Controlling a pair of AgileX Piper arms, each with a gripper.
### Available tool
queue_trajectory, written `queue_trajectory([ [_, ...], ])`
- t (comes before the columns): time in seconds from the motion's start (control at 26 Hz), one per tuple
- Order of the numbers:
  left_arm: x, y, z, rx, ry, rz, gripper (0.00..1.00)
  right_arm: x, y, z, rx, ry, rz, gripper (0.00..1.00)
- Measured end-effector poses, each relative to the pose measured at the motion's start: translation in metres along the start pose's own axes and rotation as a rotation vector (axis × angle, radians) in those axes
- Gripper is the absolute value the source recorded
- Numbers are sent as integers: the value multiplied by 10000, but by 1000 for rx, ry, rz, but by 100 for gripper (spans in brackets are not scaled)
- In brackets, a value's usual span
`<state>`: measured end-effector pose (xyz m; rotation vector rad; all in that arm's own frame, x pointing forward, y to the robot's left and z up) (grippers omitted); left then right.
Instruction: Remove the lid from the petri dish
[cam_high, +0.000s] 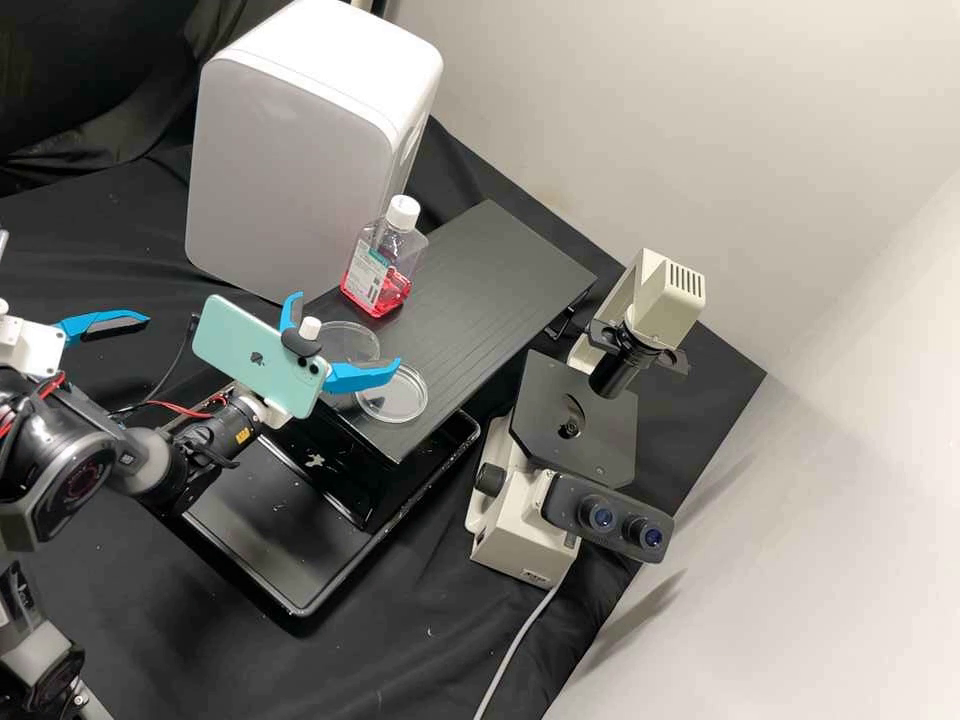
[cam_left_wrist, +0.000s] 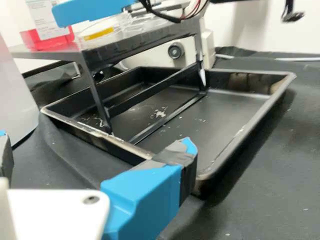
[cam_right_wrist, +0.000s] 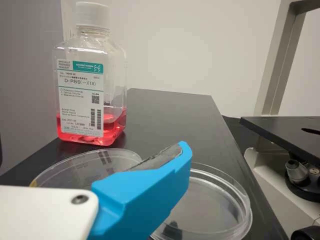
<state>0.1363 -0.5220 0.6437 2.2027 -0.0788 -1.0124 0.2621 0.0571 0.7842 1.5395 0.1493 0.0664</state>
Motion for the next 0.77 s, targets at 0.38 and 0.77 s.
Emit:
queue_trajectory([
  [0.38, -107, 93, -42, -50, 1, 43, 100, -119, 37, 2, -7, -7, 27, 100],
  [0.77, -128, 89, -48, -50, 1, 41, 100, -308, 103, 54, 19, -130, 164, 100],
])
